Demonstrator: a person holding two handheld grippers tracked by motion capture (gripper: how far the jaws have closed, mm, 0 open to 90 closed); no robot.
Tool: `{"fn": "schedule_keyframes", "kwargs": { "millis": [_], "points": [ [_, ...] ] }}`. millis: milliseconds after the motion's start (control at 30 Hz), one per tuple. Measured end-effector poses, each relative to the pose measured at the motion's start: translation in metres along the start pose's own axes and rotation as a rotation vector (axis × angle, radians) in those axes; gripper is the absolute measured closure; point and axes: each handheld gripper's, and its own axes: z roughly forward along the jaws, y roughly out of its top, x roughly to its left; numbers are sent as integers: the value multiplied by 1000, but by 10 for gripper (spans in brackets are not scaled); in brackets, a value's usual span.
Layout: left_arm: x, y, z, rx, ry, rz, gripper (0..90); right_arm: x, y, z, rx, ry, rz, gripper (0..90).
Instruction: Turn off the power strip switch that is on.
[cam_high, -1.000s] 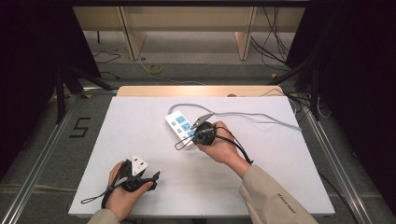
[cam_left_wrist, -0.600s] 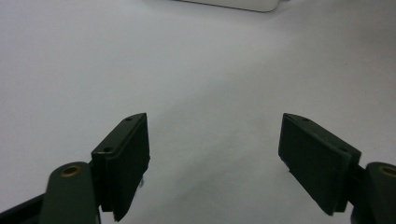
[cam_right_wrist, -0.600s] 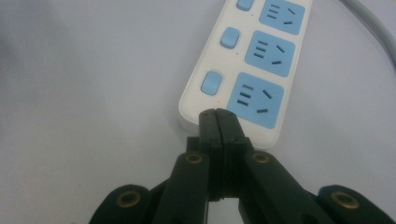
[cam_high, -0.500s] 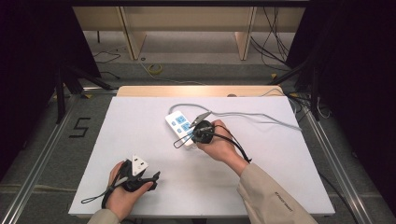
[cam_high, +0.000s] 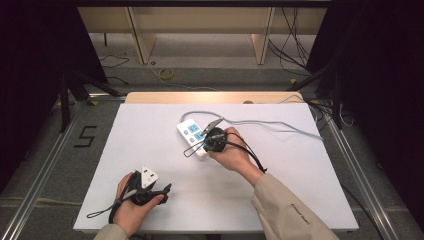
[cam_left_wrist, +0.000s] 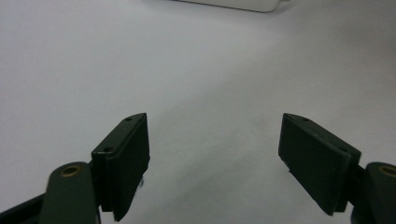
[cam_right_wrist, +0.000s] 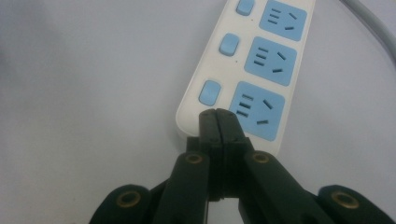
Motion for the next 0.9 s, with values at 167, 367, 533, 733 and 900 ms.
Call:
{"fn": "schedule_keyframes", "kwargs": {
  "millis": [167,367,533,733,900],
  "points": [
    [0,0,0,0,-1,1,246,1,4,3,4,-1,-2,900],
    [0,0,0,-1,-1,-1,246,2,7,4,1,-3,-10,900],
    [0,0,0,0,1,2,246,2,10,6,4,-3,-9,900],
    [0,0,0,-2,0,-1,246,3,13,8,10,-1,-9,900],
    [0,0,0,0,-1,0,246,3,15,10,15,-4,-11,900]
  ]
}}
